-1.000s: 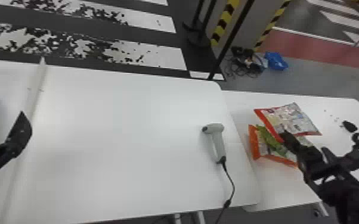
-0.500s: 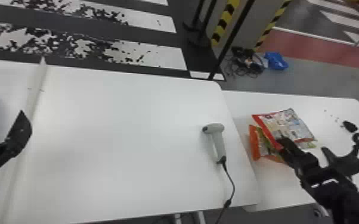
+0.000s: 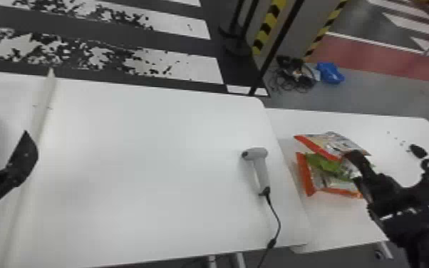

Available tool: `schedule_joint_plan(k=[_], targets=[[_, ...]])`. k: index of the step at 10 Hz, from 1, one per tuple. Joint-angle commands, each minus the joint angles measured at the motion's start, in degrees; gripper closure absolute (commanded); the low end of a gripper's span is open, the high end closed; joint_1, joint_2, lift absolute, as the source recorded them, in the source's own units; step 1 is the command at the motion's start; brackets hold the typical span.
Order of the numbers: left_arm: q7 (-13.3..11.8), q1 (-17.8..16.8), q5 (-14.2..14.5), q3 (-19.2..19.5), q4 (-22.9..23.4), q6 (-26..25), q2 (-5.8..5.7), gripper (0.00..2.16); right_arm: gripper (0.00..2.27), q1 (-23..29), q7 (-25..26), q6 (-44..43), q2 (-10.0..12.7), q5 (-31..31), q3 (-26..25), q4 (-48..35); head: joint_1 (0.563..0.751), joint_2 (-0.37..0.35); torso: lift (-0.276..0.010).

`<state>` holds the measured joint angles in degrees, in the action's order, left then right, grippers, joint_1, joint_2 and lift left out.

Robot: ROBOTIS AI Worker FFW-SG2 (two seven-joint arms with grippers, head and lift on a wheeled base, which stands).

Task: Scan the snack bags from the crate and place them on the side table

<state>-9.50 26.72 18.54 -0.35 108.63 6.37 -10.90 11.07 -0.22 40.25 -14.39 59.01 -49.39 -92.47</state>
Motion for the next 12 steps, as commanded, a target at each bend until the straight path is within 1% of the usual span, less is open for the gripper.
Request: schedule_joint_plan(k=[1,3,4,5,7,8,9,10,12], targets=[[0.0,0.0,-0.1,0.0,0.0,0.0,0.18,0.09,0.06,2.5,0.3,-0.2,2.8,-3.5,3.2,-10.3,0.695,-0.35,-0.081],[0.0,0.1,-0.2,0.0,0.4,-0.2,0.36,0.09,0.06,6.2,1.4,-8.3,6.8,-12.3,10.9,-20.5,0.695,-0.35,-0.081],[0.1,0.2,-0.3,-0.1,0.4,-0.2,0.44,0.09,0.06,8.4,1.4,-12.0,8.3,-17.0,15.9,-24.0,0.695,-0.35,-0.081],[0.1,0.2,-0.4,-0.2,0.4,0.0,0.53,0.09,0.06,10.3,1.7,-16.0,9.2,-22.4,21.7,-26.1,0.695,-0.35,-0.081],[0.5,0.1,-0.8,-1.0,0.4,0.0,0.62,0.09,0.07,13.5,5.2,-29.7,9.2,-36.2,35.8,-25.9,0.695,-0.272,-0.081],[0.5,0.2,-0.9,-1.2,0.4,-0.2,0.62,0.09,0.07,14.9,8.2,-37.8,9.0,-42.0,42.2,-24.4,0.695,-0.248,-0.081],[0.5,0.2,-1.1,-1.4,0.4,-0.2,0.62,0.09,0.07,16.0,11.1,-44.7,8.7,-47.3,48.1,-22.7,0.695,-0.205,-0.081],[0.7,0.2,-1.2,-1.7,0.4,-0.2,0.62,0.09,0.07,16.7,13.8,-51.2,8.5,-51.6,53.0,-20.6,0.695,-0.156,-0.081],[0.9,0.4,-1.7,-2.4,0.3,-0.2,0.8,0.09,0.07,17.7,15.7,-56.6,8.5,-54.4,58.8,-17.4,0.695,-0.064,-0.081]])
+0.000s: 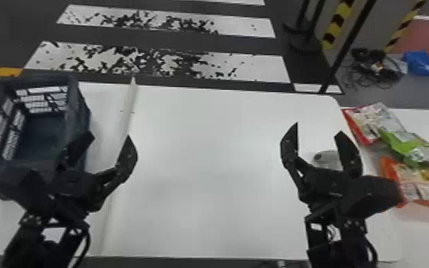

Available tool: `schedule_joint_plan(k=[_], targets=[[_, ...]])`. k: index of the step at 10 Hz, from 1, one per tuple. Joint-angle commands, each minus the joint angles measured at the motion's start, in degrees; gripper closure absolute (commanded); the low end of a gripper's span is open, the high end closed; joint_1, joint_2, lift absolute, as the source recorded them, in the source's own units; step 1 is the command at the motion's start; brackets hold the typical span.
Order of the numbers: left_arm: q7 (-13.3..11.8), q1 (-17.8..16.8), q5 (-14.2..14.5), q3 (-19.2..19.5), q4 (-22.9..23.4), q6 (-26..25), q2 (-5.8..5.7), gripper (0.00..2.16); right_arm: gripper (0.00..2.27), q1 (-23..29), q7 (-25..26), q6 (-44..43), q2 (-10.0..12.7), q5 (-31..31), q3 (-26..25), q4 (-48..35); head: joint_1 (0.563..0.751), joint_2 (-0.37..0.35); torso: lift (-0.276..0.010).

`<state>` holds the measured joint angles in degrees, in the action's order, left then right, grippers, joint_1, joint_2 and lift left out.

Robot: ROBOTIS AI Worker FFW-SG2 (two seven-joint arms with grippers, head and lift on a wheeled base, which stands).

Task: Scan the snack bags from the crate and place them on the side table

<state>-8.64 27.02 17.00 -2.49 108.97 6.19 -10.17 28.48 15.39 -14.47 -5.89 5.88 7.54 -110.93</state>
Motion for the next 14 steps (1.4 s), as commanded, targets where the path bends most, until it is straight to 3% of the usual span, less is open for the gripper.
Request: schedule_joint_plan(k=[1,5,14], targets=[[0.1,0.1,-0.5,-0.3,0.0,0.2,0.15,0.09,0.07,0.8,1.3,-3.7,0.1,-3.2,3.9,2.4,0.695,-0.047,-0.081],[1.1,1.5,-2.1,-1.0,0.5,0.4,1.21,0.09,0.07,3.8,1.4,-3.9,0.4,-4.2,5.7,4.6,0.695,0.021,-0.081],[2.1,3.4,-3.3,-1.1,2.5,0.4,1.82,0.09,0.07,4.5,1.5,-3.9,0.3,-4.8,5.9,4.6,0.695,0.023,-0.081]])
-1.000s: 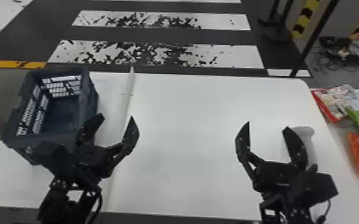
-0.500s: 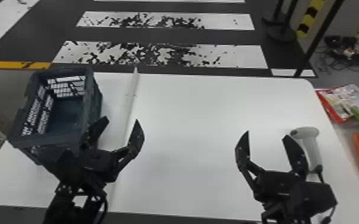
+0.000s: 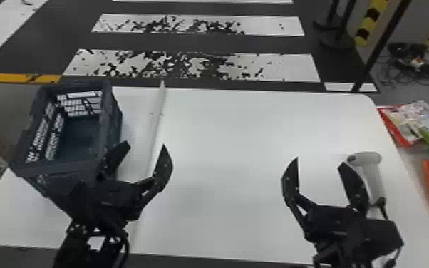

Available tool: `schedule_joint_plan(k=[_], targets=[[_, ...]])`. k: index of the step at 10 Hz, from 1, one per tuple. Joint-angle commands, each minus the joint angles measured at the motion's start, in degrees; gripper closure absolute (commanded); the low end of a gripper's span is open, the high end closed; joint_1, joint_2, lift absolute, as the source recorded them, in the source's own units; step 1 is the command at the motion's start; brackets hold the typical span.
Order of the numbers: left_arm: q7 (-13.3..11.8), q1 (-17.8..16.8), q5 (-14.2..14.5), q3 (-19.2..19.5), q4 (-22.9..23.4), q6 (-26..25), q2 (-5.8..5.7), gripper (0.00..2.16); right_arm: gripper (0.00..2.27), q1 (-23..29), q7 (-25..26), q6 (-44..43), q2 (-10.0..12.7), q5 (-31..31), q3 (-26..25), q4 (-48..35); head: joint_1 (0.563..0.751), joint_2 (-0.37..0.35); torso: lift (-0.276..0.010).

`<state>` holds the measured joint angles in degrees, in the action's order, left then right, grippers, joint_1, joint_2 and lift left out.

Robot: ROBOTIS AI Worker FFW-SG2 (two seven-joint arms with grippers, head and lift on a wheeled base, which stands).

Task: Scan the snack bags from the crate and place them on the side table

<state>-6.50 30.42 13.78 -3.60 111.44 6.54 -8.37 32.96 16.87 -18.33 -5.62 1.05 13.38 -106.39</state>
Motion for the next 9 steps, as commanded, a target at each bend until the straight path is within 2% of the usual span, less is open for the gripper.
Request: schedule_joint_plan(k=[1,9], targets=[[0.0,0.0,-0.1,0.0,0.1,0.0,0.11,0.09,0.06,-0.1,0.0,0.2,0.0,0.0,0.1,0.0,0.695,0.023,-0.081],[0.0,-0.3,-0.2,0.0,0.2,-0.2,0.19,0.09,0.05,-0.9,0.7,1.2,0.0,-0.8,0.3,0.7,0.695,0.022,-0.081]])
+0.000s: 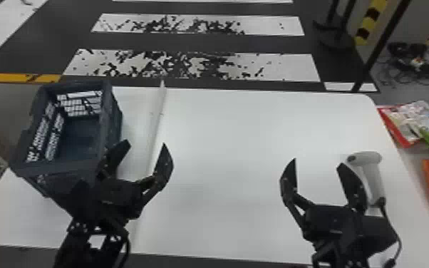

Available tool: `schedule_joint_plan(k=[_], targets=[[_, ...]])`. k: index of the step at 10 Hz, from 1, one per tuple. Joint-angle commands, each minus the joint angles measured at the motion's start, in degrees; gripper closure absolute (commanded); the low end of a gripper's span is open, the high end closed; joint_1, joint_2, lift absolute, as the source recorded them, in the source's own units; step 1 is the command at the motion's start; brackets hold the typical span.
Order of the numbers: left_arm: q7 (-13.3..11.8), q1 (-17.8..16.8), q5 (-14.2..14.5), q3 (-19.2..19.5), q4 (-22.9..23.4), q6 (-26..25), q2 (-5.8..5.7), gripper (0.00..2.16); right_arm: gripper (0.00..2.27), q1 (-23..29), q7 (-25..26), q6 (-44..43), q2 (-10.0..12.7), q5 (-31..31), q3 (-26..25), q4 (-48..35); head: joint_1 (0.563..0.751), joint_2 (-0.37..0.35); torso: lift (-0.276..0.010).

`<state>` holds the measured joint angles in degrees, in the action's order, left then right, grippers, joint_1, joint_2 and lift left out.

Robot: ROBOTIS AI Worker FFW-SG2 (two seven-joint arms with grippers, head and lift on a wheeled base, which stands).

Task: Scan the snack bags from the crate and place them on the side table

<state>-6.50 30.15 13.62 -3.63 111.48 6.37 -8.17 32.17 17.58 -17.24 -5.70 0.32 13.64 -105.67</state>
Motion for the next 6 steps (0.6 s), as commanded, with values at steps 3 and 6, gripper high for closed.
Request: schedule_joint_plan(k=[3,6], targets=[[1.1,-0.4,-0.4,-0.9,0.0,-0.9,-0.09,0.08,0.04,-0.2,0.4,1.2,0.0,-0.8,0.2,0.0,0.695,0.024,-0.081],[1.0,-0.4,-0.6,-0.9,0.0,-0.9,-0.18,0.06,0.03,-0.3,0.4,1.6,0.0,-0.8,0.5,0.0,0.695,0.018,-0.081]])
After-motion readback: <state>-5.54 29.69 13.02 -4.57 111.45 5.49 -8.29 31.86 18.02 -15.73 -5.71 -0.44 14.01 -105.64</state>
